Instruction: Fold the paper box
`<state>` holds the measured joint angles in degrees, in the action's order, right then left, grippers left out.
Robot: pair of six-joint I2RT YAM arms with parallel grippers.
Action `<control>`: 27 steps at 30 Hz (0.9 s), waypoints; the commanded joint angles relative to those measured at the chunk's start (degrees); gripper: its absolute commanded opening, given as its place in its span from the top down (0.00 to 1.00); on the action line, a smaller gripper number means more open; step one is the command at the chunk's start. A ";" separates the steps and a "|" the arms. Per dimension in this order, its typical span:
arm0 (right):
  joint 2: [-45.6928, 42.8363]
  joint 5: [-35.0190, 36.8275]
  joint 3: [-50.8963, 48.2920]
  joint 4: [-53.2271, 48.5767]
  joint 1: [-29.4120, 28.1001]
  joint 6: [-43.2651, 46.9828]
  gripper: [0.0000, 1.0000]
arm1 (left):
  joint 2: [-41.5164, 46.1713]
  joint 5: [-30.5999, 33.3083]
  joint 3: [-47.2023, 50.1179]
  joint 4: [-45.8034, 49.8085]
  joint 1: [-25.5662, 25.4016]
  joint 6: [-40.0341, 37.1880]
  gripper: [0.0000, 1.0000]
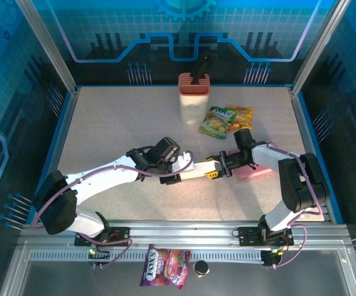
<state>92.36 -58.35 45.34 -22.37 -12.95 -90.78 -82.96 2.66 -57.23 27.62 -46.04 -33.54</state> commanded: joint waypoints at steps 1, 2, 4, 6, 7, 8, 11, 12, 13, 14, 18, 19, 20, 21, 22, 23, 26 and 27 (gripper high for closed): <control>1.17 0.05 -0.71 -1.99 0.88 0.17 0.57 | -1.86 -2.90 -3.37 1.08 -0.06 -0.48 0.51; 1.22 0.31 -0.35 -2.59 1.30 0.77 0.55 | -2.23 -3.30 -3.73 1.45 0.02 -0.39 0.52; 1.27 0.86 0.88 -4.58 2.28 2.99 0.51 | -2.69 -4.11 -4.18 2.00 0.25 -0.30 0.54; 1.06 1.62 2.93 -7.44 3.33 6.13 0.44 | -2.97 -4.58 -4.53 2.53 0.42 -0.30 0.56; 0.92 1.96 4.31 -9.41 3.84 8.09 0.42 | -3.00 -4.63 -4.63 2.80 0.49 -0.28 0.57; 0.74 2.52 5.56 -11.14 4.35 9.97 0.40 | -3.17 -4.75 -4.71 2.96 0.50 -0.30 0.57; -0.35 4.38 10.26 -17.26 5.68 16.19 0.34 | -3.46 -4.85 -4.93 3.74 0.60 -0.44 0.59; -0.95 5.10 11.56 -19.29 6.27 18.17 0.33 | -3.53 -5.15 -4.98 4.01 0.54 -0.47 0.60; -1.72 6.14 12.78 -21.69 6.78 20.27 0.33 | -3.53 -5.33 -4.99 4.15 0.60 -0.47 0.61; -2.55 7.08 13.85 -22.97 7.30 22.03 0.33 | -3.62 -5.38 -5.08 4.27 0.67 -0.47 0.62; -6.57 14.90 20.41 -31.87 10.07 34.67 0.36 | -3.70 -6.06 -5.48 4.63 1.06 -0.23 0.64; -7.71 17.94 22.52 -34.21 10.55 39.12 0.40 | -3.82 -6.25 -5.61 4.79 1.21 -0.18 0.65; -8.95 20.99 24.21 -35.56 10.66 42.97 0.43 | -3.82 -6.44 -5.74 4.86 1.36 -0.18 0.66; -10.52 23.83 25.58 -35.58 10.19 47.98 0.46 | -3.86 -6.60 -5.81 4.95 1.52 -0.19 0.66; -12.32 26.89 26.47 -35.10 9.19 53.05 0.47 | -3.85 -6.89 -5.79 4.99 1.64 -0.17 0.67; -13.88 30.47 26.72 -34.49 7.55 58.43 0.51 | -3.83 -7.22 -5.79 5.08 1.81 -0.20 0.67; -18.20 41.20 25.21 -32.74 -0.04 75.38 0.59 | -3.97 -7.99 -5.87 5.39 2.26 -0.28 0.68; -19.22 42.06 24.23 -32.12 -2.02 79.66 0.61 | -4.08 -8.02 -5.96 5.51 2.32 -0.30 0.69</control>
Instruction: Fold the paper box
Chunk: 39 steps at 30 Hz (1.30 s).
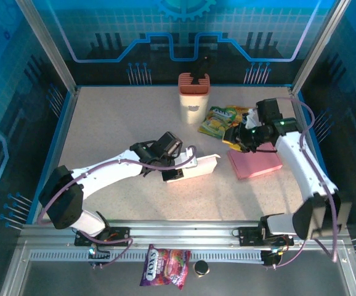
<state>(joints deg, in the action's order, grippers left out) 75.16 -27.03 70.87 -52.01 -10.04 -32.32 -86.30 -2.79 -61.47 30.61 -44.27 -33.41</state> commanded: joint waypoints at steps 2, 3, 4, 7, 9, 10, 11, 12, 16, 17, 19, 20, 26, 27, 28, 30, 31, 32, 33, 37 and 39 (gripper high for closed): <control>-2.69 10.59 -2.37 -2.04 -6.20 25.95 0.62 | -0.83 -2.95 -1.81 2.60 0.76 -0.60 0.69; -2.40 10.04 -2.29 -2.39 -6.24 27.78 0.61 | -0.88 -3.06 -1.81 2.68 0.91 -0.61 0.69; -1.76 10.23 -1.79 -3.35 -6.50 29.50 0.61 | -0.89 -3.26 -1.87 2.77 1.07 -0.69 0.69; 1.51 13.28 0.89 -7.09 -7.80 33.66 0.56 | -0.90 -3.67 -1.98 3.09 1.41 -0.81 0.70; 3.45 13.99 2.14 -8.46 -9.01 36.71 0.55 | -0.97 -3.87 -1.98 3.05 1.53 -0.83 0.70; 4.57 14.28 2.74 -9.02 -9.78 37.78 0.55 | -0.99 -3.89 -1.97 3.05 1.54 -0.87 0.70; 5.37 14.14 3.18 -9.33 -10.49 38.48 0.55 | -1.00 -3.94 -2.00 3.05 1.56 -0.91 0.70; 6.13 14.66 3.58 -9.54 -11.27 38.67 0.55 | -0.99 -3.92 -1.98 3.05 1.58 -0.93 0.70; 9.14 15.83 5.14 -10.33 -12.07 38.04 0.56 | -0.72 -3.98 -1.72 3.14 1.68 -1.04 0.70; 9.32 16.24 5.30 -10.19 -12.31 38.10 0.56 | -0.63 -4.05 -1.59 3.14 1.64 -1.05 0.70; 9.85 16.83 5.93 -10.05 -12.30 37.94 0.56 | -0.48 -4.16 -1.46 3.03 1.65 -1.03 0.70; 10.09 16.70 6.15 -10.00 -12.43 37.98 0.56 | -0.46 -4.16 -1.37 3.04 1.67 -1.04 0.70; 12.53 16.67 7.90 -10.50 -13.58 38.46 0.63 | -0.99 -4.24 -1.71 3.01 1.71 -0.95 0.71; 12.71 16.64 8.10 -10.63 -13.75 38.47 0.65 | -1.05 -4.27 -1.79 3.13 1.77 -0.91 0.71; 12.77 16.81 8.14 -10.74 -13.84 38.47 0.66 | -1.21 -4.26 -1.93 3.14 1.81 -0.93 0.71; 12.82 16.92 8.10 -10.79 -13.95 38.47 0.68 | -1.23 -4.33 -2.06 3.31 1.80 -0.94 0.71; 12.82 17.00 8.05 -10.70 -13.95 38.47 0.69 | -1.25 -4.33 -2.12 3.32 1.82 -0.96 0.71; 12.82 17.01 7.97 -10.66 -13.93 38.51 0.71 | -1.27 -4.33 -2.16 3.36 1.82 -0.95 0.72; 12.87 17.02 7.88 -10.56 -13.90 38.44 0.72 | -1.30 -4.42 -2.16 3.38 1.81 -0.82 0.72; 13.26 17.74 7.79 -10.44 -14.20 38.30 0.77 | -1.41 -4.60 -2.16 3.32 1.81 -0.85 0.72; 13.22 18.21 7.79 -10.31 -14.39 38.20 0.80 | -1.43 -4.68 -2.16 3.32 1.82 -0.74 0.72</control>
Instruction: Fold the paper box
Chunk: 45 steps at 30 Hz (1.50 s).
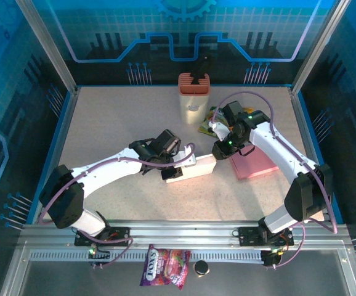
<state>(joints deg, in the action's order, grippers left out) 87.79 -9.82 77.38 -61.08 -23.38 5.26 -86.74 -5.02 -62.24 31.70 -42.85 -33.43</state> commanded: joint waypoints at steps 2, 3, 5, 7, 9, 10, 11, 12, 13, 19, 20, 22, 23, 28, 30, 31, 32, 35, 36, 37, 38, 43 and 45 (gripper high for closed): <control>0.80 1.53 1.45 -1.32 -1.19 0.63 0.82 | -1.09 -2.38 -1.40 2.22 0.40 -0.75 0.73; 0.97 2.01 1.48 -1.45 -1.30 0.63 0.82 | -1.12 -2.37 -1.40 2.15 0.48 -0.76 0.72; 1.07 2.91 1.53 -1.50 -1.50 0.55 0.83 | -1.12 -2.46 -1.40 2.22 0.48 -0.75 0.73; 0.90 3.78 1.54 -1.25 -1.80 0.37 0.85 | -1.00 -2.63 -1.35 2.13 0.45 -0.76 0.73; 0.89 4.58 1.61 -1.16 -2.14 0.28 0.86 | -1.09 -2.72 -1.40 2.15 0.43 -0.68 0.73; 0.98 5.12 1.67 -1.16 -2.34 0.20 0.87 | -1.10 -2.72 -1.40 2.06 0.54 -0.67 0.73; 1.06 5.71 1.68 -1.15 -2.46 0.17 0.89 | -1.10 -2.72 -1.37 2.05 0.52 -0.67 0.73; 1.11 6.29 1.76 -1.10 -2.72 0.03 0.90 | -1.10 -2.72 -1.39 2.13 0.55 -0.67 0.73; 0.92 6.71 1.72 -0.91 -2.87 -0.15 0.91 | -1.11 -2.85 -1.44 2.11 0.49 -0.67 0.74; 0.45 9.01 2.13 -1.22 -3.42 -1.37 1.00 | -0.99 -2.55 -1.48 2.13 0.59 -0.58 0.74; 0.46 8.88 2.44 -1.65 -3.39 -1.67 1.00 | -0.99 -2.46 -1.48 2.13 0.61 -0.50 0.75; 0.58 7.89 3.09 -2.82 -3.43 -2.24 1.00 | -1.02 -2.22 -1.52 2.21 0.74 -0.41 0.77; 0.71 7.31 3.35 -3.27 -3.43 -2.79 1.00 | -0.98 -2.19 -1.57 2.15 0.71 -0.32 0.77; 0.98 4.43 3.94 -5.04 -3.17 -5.66 1.00 | -1.37 -2.02 -2.00 2.48 0.96 0.03 0.85; 1.01 2.95 4.20 -5.43 -2.89 -6.86 1.00 | -1.54 -1.93 -2.10 2.57 0.93 0.04 0.84; 1.14 2.52 4.40 -5.80 -2.83 -7.22 1.00 | -1.55 -1.80 -2.10 2.56 0.96 0.03 0.83; 1.47 2.01 4.71 -6.34 -2.66 -7.57 1.00 | -1.53 -1.63 -2.05 2.57 0.93 0.03 0.82; 2.08 0.50 5.03 -7.23 -2.14 -8.79 1.00 | -1.50 -1.26 -2.19 2.57 1.00 0.03 0.81; 1.89 0.01 4.69 -6.89 -1.88 -9.31 1.00 | -1.55 -1.16 -2.26 2.57 0.98 0.08 0.81; 1.62 -0.48 4.29 -6.38 -1.70 -9.91 1.00 | -1.60 -1.14 -2.27 2.57 0.99 0.12 0.81; 1.19 -1.20 3.84 -5.85 -1.34 -10.60 1.00 | -1.67 -1.16 -2.22 2.65 0.95 0.12 0.81; 0.41 -2.56 2.43 -4.36 -0.55 -12.70 1.00 | -2.03 -1.45 -2.45 2.69 0.94 0.71 0.82; -0.10 -2.22 1.25 -3.36 -0.52 -12.89 1.00 | -2.03 -1.66 -2.32 2.66 0.97 0.88 0.82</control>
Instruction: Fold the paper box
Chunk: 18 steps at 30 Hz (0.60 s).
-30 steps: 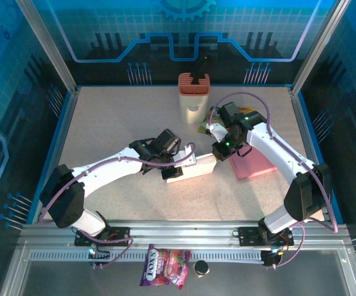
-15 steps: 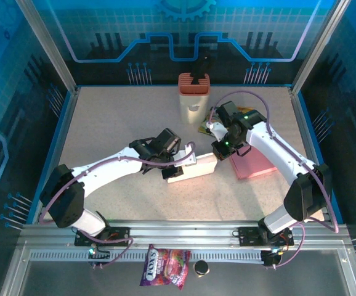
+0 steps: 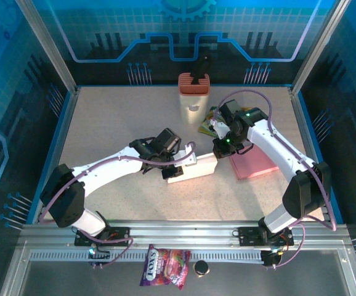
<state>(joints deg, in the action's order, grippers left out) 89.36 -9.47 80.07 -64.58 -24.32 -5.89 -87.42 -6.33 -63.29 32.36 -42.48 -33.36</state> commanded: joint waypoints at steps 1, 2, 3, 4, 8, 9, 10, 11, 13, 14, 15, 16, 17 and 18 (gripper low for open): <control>-2.11 -2.31 -2.24 0.97 0.47 -1.75 1.00 | -1.29 -0.51 -1.18 1.93 0.60 0.87 0.82; -2.66 -2.10 -3.08 1.77 0.48 -1.74 1.00 | -1.32 -0.53 -1.06 1.88 0.65 0.94 0.82; -3.22 -1.66 -4.04 2.69 0.44 -1.81 1.00 | -1.27 -0.61 -0.96 1.84 0.71 1.06 0.82; -3.84 -1.29 -4.98 3.73 0.41 -1.84 1.00 | -1.19 -0.83 -0.81 1.66 0.90 1.21 0.82; -6.14 -0.20 -8.72 7.41 0.25 -2.42 1.00 | -0.93 -1.54 -0.78 1.57 1.50 1.89 0.81; -6.57 0.26 -9.45 8.15 0.11 -2.54 1.00 | -0.91 -1.73 -0.79 1.63 1.66 1.98 0.81; -6.96 0.72 -10.11 8.76 -0.07 -2.74 1.00 | -0.91 -1.84 -0.87 1.60 1.69 2.04 0.80; -7.38 1.13 -10.75 9.46 -0.16 -3.00 1.00 | -0.91 -1.86 -0.86 1.65 1.86 2.14 0.79; -8.01 1.83 -11.63 10.63 -0.30 -3.51 1.00 | -0.87 -1.76 -0.87 1.49 2.10 2.44 0.75; -8.15 2.40 -11.93 10.95 -0.38 -3.72 1.00 | -0.79 -1.76 -0.82 1.31 2.29 2.85 0.72; -8.22 2.85 -12.12 11.20 -0.47 -3.86 1.00 | -0.65 -2.00 -0.87 1.15 2.46 3.24 0.70; -8.39 3.16 -12.37 11.45 -0.55 -4.09 1.00 | -0.49 -2.17 -0.87 1.05 2.62 3.54 0.68; -8.52 3.53 -12.53 11.78 -0.63 -4.29 1.00 | -0.29 -1.97 -0.87 0.84 2.68 3.88 0.64; -8.71 3.81 -12.56 12.08 -0.80 -4.56 1.00 | -0.08 -1.64 -0.87 0.63 2.72 4.24 0.58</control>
<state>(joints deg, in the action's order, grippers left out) 81.52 -8.60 68.90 -52.53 -24.49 -8.95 -87.59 -7.42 -63.29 32.36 -40.71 -31.14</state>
